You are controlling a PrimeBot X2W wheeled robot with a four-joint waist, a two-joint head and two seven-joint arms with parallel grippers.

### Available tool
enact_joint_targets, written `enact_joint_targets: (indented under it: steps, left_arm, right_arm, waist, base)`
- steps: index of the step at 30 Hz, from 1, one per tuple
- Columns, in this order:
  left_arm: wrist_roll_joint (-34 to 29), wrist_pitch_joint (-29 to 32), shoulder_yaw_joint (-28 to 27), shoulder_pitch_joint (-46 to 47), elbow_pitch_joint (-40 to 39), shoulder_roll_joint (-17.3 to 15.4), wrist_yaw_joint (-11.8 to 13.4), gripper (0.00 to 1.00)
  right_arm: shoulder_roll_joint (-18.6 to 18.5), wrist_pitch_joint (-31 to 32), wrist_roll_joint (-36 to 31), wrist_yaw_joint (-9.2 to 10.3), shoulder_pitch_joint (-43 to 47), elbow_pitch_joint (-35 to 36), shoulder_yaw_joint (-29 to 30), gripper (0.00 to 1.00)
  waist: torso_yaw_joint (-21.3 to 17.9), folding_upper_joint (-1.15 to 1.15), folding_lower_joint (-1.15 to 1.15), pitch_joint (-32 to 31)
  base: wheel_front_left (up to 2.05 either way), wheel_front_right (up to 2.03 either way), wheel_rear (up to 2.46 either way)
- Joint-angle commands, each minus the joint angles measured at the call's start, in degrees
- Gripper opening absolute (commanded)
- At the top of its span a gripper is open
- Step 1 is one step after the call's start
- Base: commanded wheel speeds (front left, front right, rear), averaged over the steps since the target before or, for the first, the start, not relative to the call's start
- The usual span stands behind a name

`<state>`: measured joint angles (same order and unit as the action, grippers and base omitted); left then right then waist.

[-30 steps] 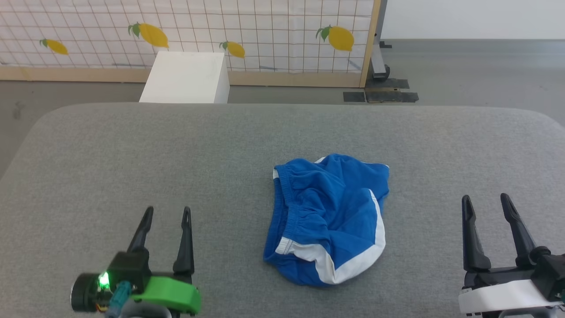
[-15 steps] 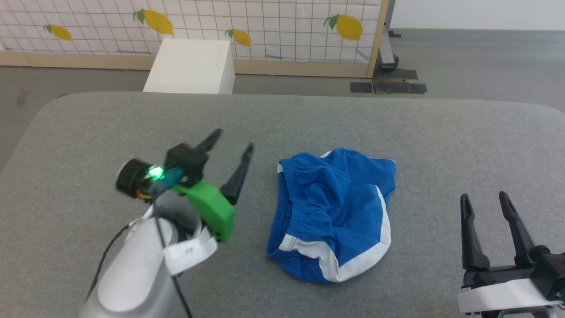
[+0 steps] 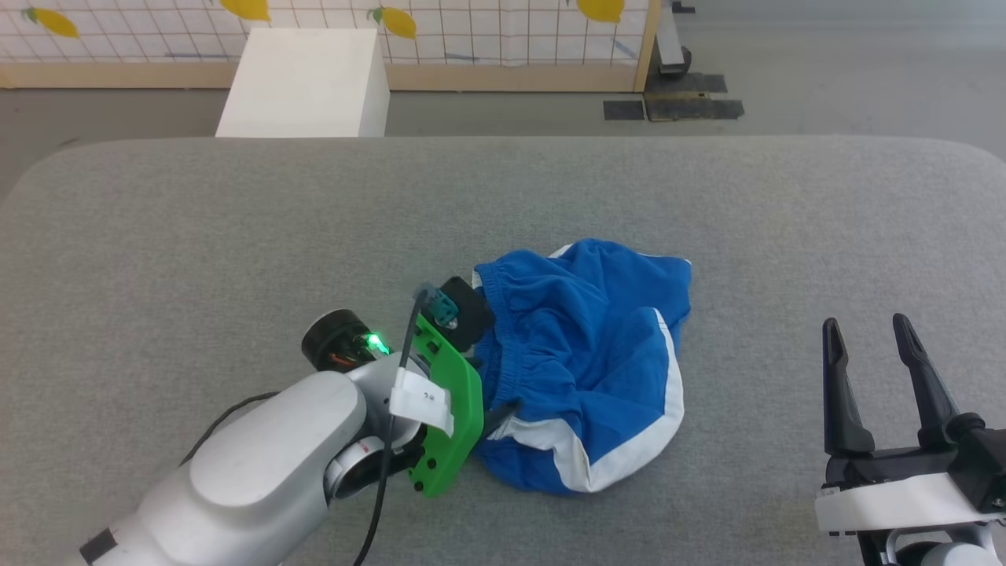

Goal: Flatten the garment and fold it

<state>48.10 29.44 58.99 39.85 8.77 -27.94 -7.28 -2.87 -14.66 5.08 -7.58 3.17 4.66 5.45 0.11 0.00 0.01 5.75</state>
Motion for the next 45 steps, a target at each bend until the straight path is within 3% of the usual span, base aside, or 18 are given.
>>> enact_joint_targets:
  steps: [1,7,11,12,13,18,22,31,38,39,42,45]
  left_arm:
    - [1.15,0.34,1.21,1.92,-0.24,-0.63,-0.2,1.0]
    - [5.54,2.33,9.23,5.52,1.29,-1.71,-0.2,1.0]
    - [7.35,0.92,11.45,6.57,3.61,-1.32,-0.2,1.0]
    - [7.51,0.14,11.97,6.96,4.21,-1.12,-0.2,0.38]
    - [7.69,0.21,12.41,7.11,4.5,-1.05,-0.2,0.0]
    - [7.8,-1.81,13.68,7.6,4.03,-2.09,-0.21,0.0]
    - [7.34,-8.28,13.11,5.89,3.85,-5.81,-0.12,0.0]
    - [6.11,-19.26,11.3,-5.09,3.71,-14.3,8.52,0.0]
    - [11.17,-24.0,9.63,-13.72,6.44,-15.85,12.58,0.0]
    - [11.75,-25.61,8.83,-14.23,6.35,-15.32,12.99,1.0]
    - [11.31,-30.45,6.96,-14.34,5.7,-14.12,14.25,1.0]
    - [7.19,-36.61,5.58,-13.05,4.14,-13.83,17.48,1.0]
  right_arm:
    - [0.0,-0.34,0.28,0.09,-0.96,0.24,-0.05,1.0]
    - [0.0,-0.34,0.47,0.09,-2.05,0.38,-0.17,1.0]
    - [0.0,-0.34,0.55,0.09,-2.71,0.44,-0.46,1.0]
    - [0.0,-0.34,0.56,0.09,-2.84,0.46,-0.32,1.0]
    - [0.0,-0.34,0.56,0.09,-2.86,0.47,-0.2,1.0]
    - [0.0,-0.34,0.4,0.09,-2.61,0.42,0.12,1.0]
    - [0.0,-0.34,0.65,0.09,-1.92,0.14,0.16,1.0]
    - [0.0,-0.34,0.32,0.09,-0.38,-0.18,-0.25,1.0]
    - [0.0,-0.34,-0.34,0.09,0.24,-0.46,-0.6,1.0]
    - [0.0,-0.34,-0.45,0.09,0.48,-0.53,-0.49,1.0]
    - [0.0,-0.34,-0.74,0.09,1.22,-0.89,-0.04,1.0]
    - [0.0,-0.34,-1.41,0.09,0.79,-0.12,0.37,1.0]
  waist:
    - [-0.71,0.0,-0.01,0.86]
    - [-1.57,0.0,-0.01,2.68]
    - [-2.33,0.0,-0.01,3.69]
    - [-2.44,0.0,-0.01,3.88]
    - [-2.45,0.0,-0.01,3.97]
    - [-2.08,0.0,-0.01,3.95]
    - [-1.3,0.0,-0.01,2.87]
    - [2.21,0.0,-0.01,1.21]
    - [3.9,0.0,-0.01,0.54]
    - [4.25,0.0,-0.01,0.21]
    - [5.49,0.0,-0.01,-1.08]
    - [6.54,0.0,-0.01,-2.55]
  base:
    - [0.0,0.0,0.0]
    - [0.0,0.0,0.0]
    - [0.0,0.0,0.0]
    - [0.0,0.0,0.0]
    - [0.0,0.0,0.0]
    - [0.0,0.0,0.0]
    - [0.0,0.0,0.0]
    - [0.0,0.0,0.0]
    - [0.0,0.0,0.0]
    - [0.0,0.0,0.0]
    - [0.0,0.0,0.0]
    - [0.0,0.0,0.0]
